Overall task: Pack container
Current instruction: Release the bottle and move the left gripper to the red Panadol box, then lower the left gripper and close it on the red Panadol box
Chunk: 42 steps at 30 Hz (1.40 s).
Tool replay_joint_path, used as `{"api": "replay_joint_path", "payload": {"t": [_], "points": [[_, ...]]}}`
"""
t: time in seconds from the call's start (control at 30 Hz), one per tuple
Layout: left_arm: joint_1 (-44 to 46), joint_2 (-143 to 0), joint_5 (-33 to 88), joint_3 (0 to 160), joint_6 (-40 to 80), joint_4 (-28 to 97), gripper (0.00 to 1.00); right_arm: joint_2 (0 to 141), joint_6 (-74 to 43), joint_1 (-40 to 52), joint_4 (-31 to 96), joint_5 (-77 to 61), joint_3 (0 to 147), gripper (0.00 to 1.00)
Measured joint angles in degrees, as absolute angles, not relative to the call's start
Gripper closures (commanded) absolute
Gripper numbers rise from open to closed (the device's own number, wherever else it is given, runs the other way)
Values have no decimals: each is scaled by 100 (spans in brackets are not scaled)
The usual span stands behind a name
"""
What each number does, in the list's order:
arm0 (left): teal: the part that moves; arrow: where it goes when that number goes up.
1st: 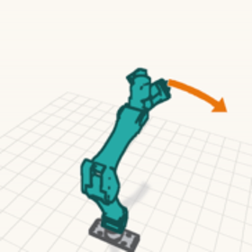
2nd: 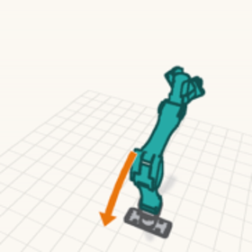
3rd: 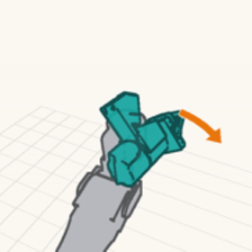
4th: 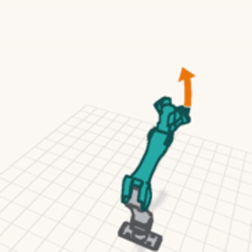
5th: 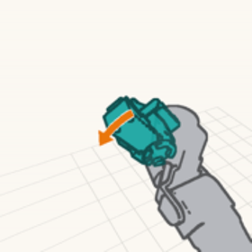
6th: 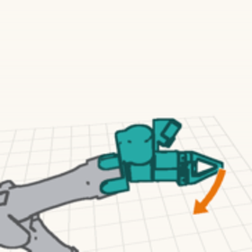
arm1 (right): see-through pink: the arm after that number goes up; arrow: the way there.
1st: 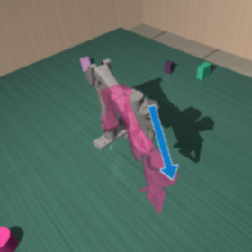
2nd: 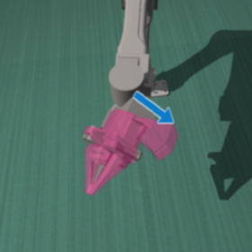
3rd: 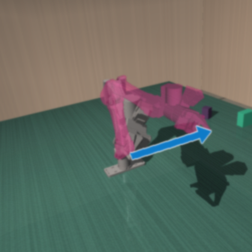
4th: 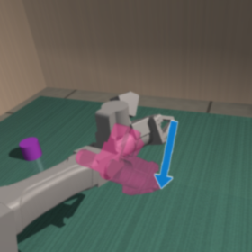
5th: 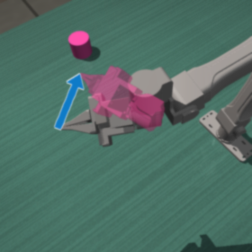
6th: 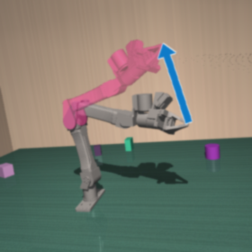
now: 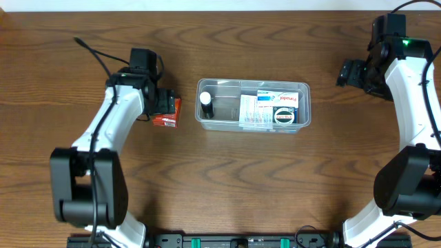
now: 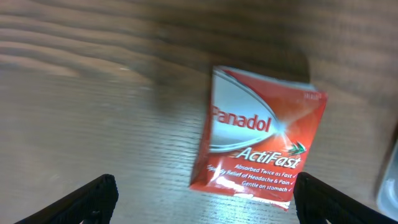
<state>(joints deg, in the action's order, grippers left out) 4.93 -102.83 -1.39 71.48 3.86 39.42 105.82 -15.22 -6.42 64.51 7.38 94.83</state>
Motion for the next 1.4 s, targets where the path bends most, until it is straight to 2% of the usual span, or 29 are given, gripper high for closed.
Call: {"api": "replay_joint_path", "payload": {"t": [0.23, 0.77, 1.4], "points": [[493, -10722, 252, 7148, -104, 3734, 9, 10582, -1522, -642, 6453, 738, 9483, 1], [495, -10728, 1002, 7148, -556, 3616, 8, 10582, -1522, -642, 6451, 738, 9483, 1], [495, -10728, 1009, 7148, -609, 3607, 7, 10582, -1522, -642, 6451, 738, 9483, 1]]}}
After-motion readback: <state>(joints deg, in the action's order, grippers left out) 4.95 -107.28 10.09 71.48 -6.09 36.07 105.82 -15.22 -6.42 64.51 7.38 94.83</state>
